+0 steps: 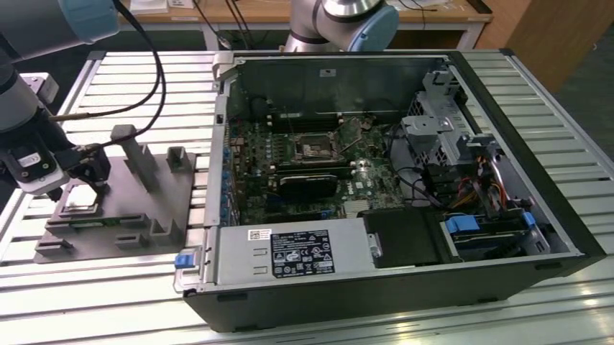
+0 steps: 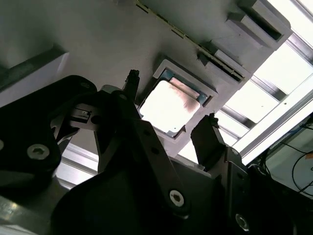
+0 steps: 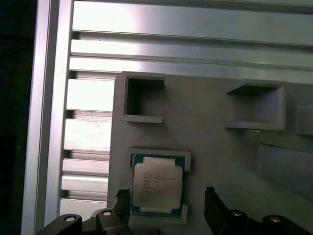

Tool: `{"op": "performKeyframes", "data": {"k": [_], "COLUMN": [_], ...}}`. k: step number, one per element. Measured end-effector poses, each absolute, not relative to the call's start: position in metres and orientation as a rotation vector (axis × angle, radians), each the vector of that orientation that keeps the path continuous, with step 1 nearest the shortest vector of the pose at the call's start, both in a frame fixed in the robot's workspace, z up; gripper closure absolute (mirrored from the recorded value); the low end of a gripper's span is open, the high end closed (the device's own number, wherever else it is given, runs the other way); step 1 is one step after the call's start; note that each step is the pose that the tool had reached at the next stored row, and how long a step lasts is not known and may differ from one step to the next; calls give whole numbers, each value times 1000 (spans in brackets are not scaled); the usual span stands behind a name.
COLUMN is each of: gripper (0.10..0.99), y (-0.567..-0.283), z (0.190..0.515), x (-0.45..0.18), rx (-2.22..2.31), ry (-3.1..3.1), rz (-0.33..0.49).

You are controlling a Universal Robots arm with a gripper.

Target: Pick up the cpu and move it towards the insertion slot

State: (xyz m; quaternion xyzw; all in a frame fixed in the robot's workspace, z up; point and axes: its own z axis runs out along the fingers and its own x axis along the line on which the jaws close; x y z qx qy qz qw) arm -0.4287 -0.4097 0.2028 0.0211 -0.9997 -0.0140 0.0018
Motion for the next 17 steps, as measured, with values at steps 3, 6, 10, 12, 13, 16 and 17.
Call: {"op": "performKeyframes", "data": {"k": [3,6,10,12,13,16,17], "gripper": [380,380,380,380,380,380,380], "y": [-410,-410,-410,-410,-410,-409,-409], "z": [201,200,199,198,197,195,194], "x": [-429,-429,-432,-434,-435,-436,-436], "rx": [66,66,66,66,66,66,66], "ry": [-3137,-3137,-3137,-3137,-3137,-3137,-3137], "rz": [-44,-44,-44,-44,-44,-44,-44]}}
